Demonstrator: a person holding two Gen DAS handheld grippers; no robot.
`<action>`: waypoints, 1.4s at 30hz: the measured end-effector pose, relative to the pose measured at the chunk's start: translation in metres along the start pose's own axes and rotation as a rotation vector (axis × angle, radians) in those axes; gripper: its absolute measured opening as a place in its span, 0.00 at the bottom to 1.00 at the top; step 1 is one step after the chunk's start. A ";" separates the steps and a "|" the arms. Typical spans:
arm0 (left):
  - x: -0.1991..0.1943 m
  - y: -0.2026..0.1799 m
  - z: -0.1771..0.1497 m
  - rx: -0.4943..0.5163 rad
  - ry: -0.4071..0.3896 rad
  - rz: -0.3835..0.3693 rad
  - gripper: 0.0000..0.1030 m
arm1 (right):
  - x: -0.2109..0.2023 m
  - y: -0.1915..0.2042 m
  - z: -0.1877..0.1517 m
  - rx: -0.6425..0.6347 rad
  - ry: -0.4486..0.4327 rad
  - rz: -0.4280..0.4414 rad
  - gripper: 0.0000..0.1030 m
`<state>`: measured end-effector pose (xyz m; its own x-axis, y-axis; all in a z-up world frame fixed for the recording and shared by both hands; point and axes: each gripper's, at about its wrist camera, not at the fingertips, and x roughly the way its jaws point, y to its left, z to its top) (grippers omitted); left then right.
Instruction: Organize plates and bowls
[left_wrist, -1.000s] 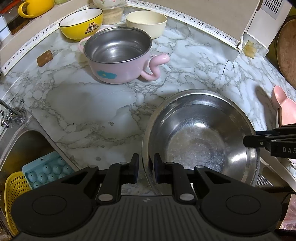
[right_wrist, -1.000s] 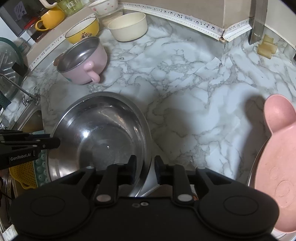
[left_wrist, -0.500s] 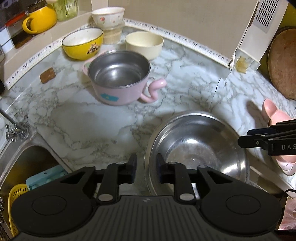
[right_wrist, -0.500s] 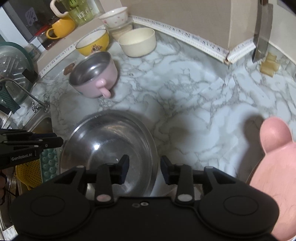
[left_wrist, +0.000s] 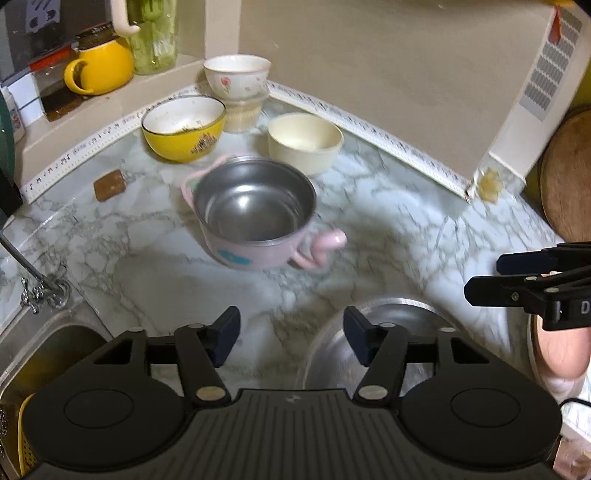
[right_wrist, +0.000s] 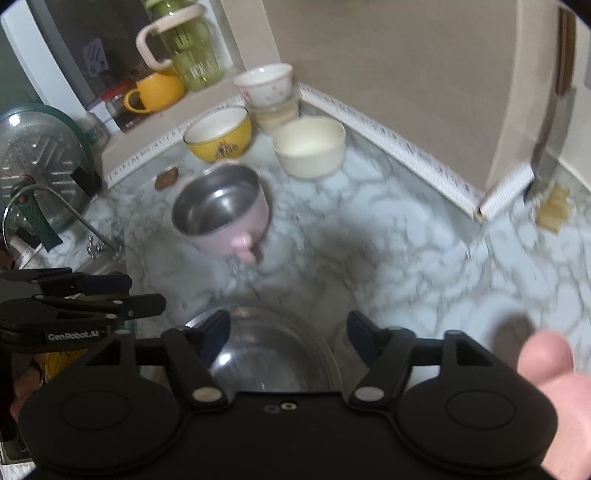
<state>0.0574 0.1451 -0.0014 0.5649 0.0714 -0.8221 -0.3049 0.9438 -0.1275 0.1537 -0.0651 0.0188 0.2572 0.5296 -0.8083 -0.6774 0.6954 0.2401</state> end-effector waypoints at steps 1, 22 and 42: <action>0.000 0.001 0.003 -0.005 -0.007 0.008 0.62 | 0.001 0.002 0.004 -0.004 -0.010 0.000 0.77; 0.051 0.048 0.068 -0.141 -0.097 0.167 0.75 | 0.074 0.036 0.081 -0.086 -0.073 -0.012 0.99; 0.121 0.071 0.085 -0.199 0.011 0.202 0.75 | 0.153 0.032 0.112 -0.053 0.021 -0.073 0.76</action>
<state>0.1692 0.2480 -0.0633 0.4693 0.2476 -0.8476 -0.5559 0.8286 -0.0657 0.2481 0.0926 -0.0366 0.2933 0.4680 -0.8336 -0.6931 0.7047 0.1517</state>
